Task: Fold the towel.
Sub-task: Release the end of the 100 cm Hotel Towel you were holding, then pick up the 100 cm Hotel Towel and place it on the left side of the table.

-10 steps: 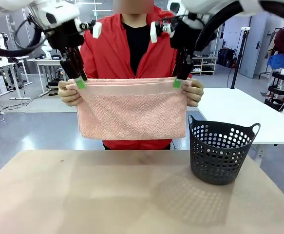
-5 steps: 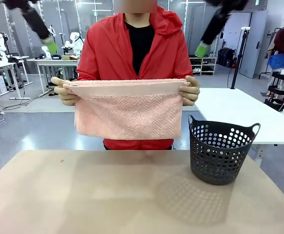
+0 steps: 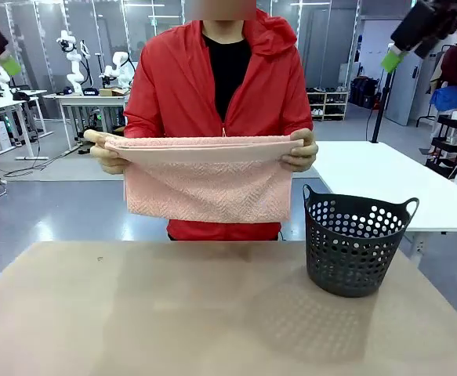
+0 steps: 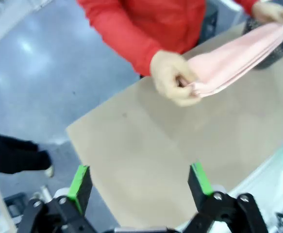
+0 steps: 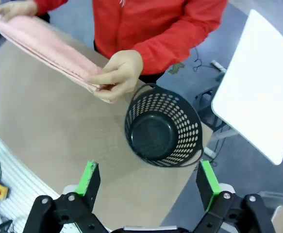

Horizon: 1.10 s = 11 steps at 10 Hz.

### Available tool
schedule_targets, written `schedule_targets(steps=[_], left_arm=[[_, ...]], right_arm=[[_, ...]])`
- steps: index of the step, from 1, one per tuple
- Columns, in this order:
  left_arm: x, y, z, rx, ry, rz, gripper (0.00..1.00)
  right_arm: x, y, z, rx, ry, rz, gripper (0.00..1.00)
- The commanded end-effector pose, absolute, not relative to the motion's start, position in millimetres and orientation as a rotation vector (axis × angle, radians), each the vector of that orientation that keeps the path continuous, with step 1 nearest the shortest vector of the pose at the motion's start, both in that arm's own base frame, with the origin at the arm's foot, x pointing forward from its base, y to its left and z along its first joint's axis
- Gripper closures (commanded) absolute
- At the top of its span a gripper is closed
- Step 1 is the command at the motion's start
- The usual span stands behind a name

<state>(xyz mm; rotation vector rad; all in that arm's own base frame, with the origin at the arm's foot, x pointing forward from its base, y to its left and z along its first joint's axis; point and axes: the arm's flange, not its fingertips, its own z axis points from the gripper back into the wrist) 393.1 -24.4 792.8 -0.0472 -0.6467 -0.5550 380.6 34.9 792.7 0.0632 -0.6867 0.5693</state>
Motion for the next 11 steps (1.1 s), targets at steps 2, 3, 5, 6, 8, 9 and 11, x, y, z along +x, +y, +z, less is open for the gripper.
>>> schedule_targets(steps=[2,3,5,6,8,9,11], left_arm=[[371.9,-12.6,770.7,-0.008,-0.675,-0.468,0.0],[373.3,-14.1,771.4,0.019,-0.673,-0.492,0.0],[378.3,-8.3,778.6,-0.03,-0.653,-0.499,0.0],[378.3,-8.3,778.6,-0.03,-0.653,-0.499,0.0],[378.3,-8.3,778.6,-0.03,-0.653,-0.499,0.0],[378.3,-8.3,778.6,-0.03,-0.653,-0.499,0.0],[378.3,-8.3,778.6,-0.03,-0.653,-0.499,0.0]], right_arm=[[364.1,26.6,776.2,0.097,-0.712,0.503,0.0],[369.1,30.2,775.3,0.075,-0.682,0.502,0.0],[367.7,23.0,784.0,0.075,-0.695,0.522,0.0],[367.7,23.0,784.0,0.075,-0.695,0.522,0.0],[367.7,23.0,784.0,0.075,-0.695,0.522,0.0],[367.7,23.0,784.0,0.075,-0.695,0.522,0.0],[367.7,23.0,784.0,0.075,-0.695,0.522,0.0]])
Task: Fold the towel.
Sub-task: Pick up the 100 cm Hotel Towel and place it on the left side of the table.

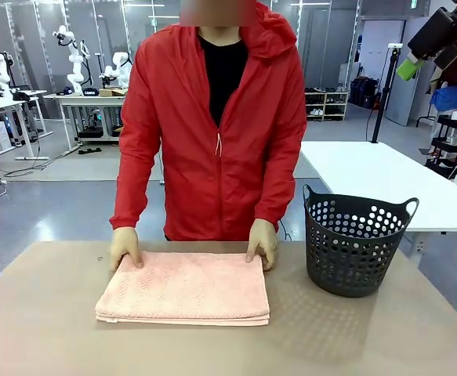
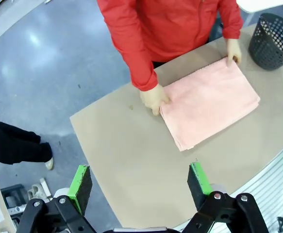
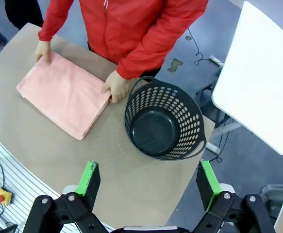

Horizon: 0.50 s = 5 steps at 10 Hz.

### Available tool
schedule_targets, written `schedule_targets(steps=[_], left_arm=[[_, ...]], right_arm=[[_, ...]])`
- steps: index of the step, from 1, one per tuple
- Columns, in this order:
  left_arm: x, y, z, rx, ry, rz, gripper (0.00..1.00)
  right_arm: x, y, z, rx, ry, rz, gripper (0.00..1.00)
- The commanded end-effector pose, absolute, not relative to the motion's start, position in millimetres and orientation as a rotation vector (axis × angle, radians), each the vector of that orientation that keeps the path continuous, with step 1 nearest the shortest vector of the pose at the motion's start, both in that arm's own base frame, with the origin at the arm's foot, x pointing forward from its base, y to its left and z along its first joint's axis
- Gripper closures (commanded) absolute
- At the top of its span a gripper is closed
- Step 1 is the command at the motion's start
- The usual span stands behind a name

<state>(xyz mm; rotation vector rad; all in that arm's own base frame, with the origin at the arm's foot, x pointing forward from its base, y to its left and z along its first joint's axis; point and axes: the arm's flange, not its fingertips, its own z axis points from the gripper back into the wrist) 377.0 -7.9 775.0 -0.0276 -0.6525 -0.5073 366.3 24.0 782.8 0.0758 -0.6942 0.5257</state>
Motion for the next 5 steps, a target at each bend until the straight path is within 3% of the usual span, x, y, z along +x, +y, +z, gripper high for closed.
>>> schedule_targets(steps=[1,5], left_arm=[[378.3,-8.3,778.6,-0.03,-0.653,-0.499,0.0],[378.3,-8.3,778.6,-0.03,-0.653,-0.499,0.0]], right_arm=[[367.7,23.0,784.0,0.075,-0.695,0.522,0.0],[367.7,23.0,784.0,0.075,-0.695,0.522,0.0]])
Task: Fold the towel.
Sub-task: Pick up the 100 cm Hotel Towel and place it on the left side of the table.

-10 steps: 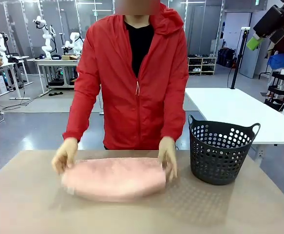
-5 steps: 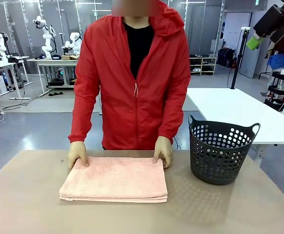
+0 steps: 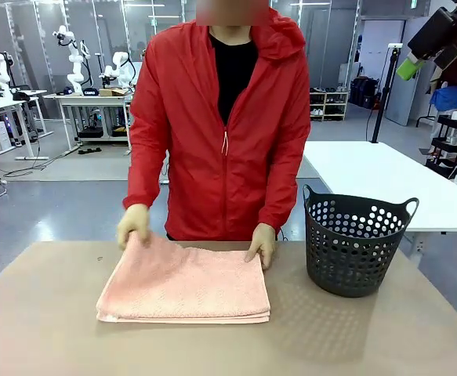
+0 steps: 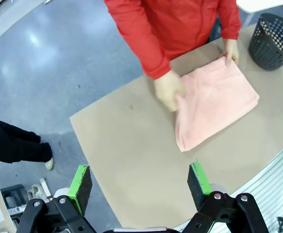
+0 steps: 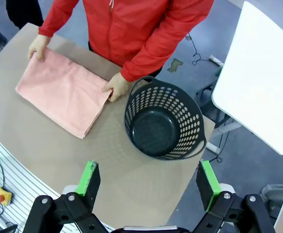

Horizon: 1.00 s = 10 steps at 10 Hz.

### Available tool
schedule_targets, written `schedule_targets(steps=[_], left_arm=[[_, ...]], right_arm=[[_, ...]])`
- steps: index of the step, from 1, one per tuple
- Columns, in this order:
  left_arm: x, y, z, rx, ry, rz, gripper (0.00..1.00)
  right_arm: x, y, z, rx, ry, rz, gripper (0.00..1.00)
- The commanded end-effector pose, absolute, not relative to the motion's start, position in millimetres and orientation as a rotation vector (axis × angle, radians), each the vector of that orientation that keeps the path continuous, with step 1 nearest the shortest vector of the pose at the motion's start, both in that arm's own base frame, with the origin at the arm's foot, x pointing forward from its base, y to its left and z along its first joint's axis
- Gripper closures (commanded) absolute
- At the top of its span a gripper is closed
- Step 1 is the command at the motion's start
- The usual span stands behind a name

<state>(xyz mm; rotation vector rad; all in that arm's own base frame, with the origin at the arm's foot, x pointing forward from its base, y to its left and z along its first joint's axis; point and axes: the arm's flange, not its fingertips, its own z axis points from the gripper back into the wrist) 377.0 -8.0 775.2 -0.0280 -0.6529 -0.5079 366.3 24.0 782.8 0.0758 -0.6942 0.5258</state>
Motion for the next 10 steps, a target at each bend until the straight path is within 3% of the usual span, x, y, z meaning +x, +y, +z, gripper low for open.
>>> schedule_targets(steps=[1,10], left_arm=[[378.3,-8.3,778.6,-0.03,-0.653,-0.499,0.0],[378.3,-8.3,778.6,-0.03,-0.653,-0.499,0.0]], right_arm=[[367.7,23.0,784.0,0.075,-0.695,0.522,0.0],[367.7,23.0,784.0,0.075,-0.695,0.522,0.0]])
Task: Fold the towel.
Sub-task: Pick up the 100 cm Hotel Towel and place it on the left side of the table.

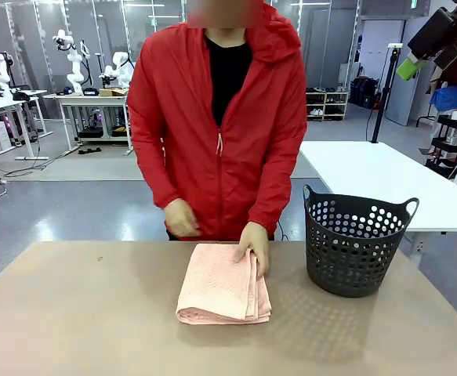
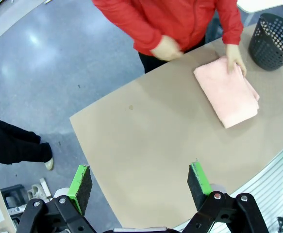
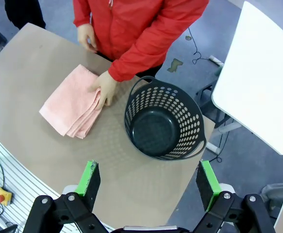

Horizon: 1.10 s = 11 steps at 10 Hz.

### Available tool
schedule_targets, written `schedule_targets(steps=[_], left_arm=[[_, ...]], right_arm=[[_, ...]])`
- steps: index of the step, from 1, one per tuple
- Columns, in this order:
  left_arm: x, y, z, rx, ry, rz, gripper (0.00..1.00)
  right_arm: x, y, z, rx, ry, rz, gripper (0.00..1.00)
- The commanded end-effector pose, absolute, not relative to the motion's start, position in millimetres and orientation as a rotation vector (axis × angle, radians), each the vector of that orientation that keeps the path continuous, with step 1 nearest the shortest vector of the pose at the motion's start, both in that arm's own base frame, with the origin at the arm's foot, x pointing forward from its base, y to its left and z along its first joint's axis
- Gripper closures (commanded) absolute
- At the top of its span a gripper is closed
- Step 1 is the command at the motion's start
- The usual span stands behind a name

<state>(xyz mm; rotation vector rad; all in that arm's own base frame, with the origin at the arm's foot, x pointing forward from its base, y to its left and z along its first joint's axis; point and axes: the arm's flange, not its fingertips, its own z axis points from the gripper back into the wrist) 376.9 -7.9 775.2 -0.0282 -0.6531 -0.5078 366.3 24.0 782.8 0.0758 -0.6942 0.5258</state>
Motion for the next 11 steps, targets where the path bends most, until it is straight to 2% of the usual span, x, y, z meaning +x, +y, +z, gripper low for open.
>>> schedule_targets(steps=[1,11], left_arm=[[378.3,-8.3,778.6,-0.03,-0.653,-0.499,0.0],[378.3,-8.3,778.6,-0.03,-0.653,-0.499,0.0]], right_arm=[[367.7,23.0,784.0,0.075,-0.695,0.522,0.0],[367.7,23.0,784.0,0.075,-0.695,0.522,0.0]])
